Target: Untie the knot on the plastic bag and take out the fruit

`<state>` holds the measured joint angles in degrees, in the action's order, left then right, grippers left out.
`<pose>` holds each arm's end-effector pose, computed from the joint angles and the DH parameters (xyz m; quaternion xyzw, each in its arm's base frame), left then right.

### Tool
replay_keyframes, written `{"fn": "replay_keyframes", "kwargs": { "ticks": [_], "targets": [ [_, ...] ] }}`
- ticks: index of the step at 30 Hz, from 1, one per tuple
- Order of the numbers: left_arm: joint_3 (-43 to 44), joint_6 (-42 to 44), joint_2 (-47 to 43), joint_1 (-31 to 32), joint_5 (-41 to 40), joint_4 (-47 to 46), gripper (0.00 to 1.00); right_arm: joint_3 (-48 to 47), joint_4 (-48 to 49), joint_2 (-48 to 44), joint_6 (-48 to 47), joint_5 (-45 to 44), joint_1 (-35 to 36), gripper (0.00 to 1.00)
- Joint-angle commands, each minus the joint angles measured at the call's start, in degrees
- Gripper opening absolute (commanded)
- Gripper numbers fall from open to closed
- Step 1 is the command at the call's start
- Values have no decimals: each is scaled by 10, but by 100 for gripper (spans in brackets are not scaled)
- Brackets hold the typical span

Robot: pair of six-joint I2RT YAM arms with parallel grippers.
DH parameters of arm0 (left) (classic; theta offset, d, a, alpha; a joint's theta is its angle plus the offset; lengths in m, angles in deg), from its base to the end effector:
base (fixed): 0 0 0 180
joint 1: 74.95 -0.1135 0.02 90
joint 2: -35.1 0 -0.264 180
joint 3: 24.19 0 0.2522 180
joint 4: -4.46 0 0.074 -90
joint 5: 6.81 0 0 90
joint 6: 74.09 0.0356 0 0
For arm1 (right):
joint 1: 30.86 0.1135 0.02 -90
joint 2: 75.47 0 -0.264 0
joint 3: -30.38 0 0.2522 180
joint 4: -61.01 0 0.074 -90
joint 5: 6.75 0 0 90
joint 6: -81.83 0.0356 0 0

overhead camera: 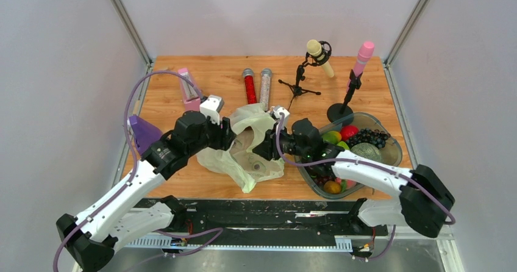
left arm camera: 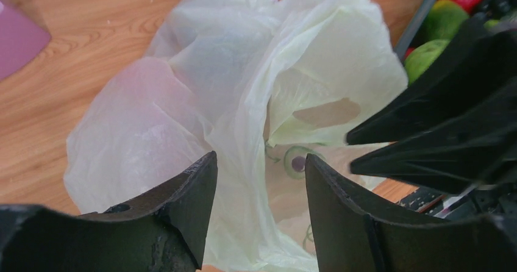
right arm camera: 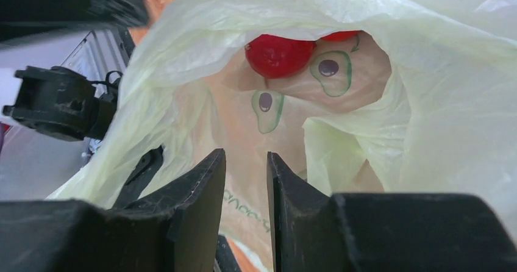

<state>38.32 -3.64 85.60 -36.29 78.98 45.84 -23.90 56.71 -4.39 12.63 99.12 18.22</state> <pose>0.1533 -0.1193 0.3160 0.1249 0.8538 -0.2176 0.4561 0.1740 0.2155 0.2514 -0.2752 0.7729 0.4142 0.3941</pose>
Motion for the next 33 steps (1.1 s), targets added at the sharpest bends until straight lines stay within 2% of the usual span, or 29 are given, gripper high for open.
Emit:
{"fn": "replay_keyframes", "kwargs": {
  "ticks": [1, 4, 8, 13, 18, 26, 33],
  "targets": [
    [70, 6, -5, -14, -11, -17, 66, 2, 154, 63, 21, -18, 7, 32],
    [107, -4, 18, -63, 3, -39, 73, -13, 192, 114, 18, -23, 7, 32],
    [144, -18, 89, -112, 8, -74, 75, -37, 222, 174, 8, -33, 8, 32],
    [195, -1, 230, -119, -14, -100, 76, -57, 265, 225, -13, -40, 7, 32],
    [253, 11, 360, -129, -15, -107, 81, -71, 298, 258, -46, -43, 6, 39],
    [303, 12, 493, -153, 13, -107, 85, -115, 287, 310, -81, -1, -13, 42],
    [312, 18, 563, -154, 30, -110, 86, -152, 229, 334, -119, -5, -23, 54]
  ]
}}
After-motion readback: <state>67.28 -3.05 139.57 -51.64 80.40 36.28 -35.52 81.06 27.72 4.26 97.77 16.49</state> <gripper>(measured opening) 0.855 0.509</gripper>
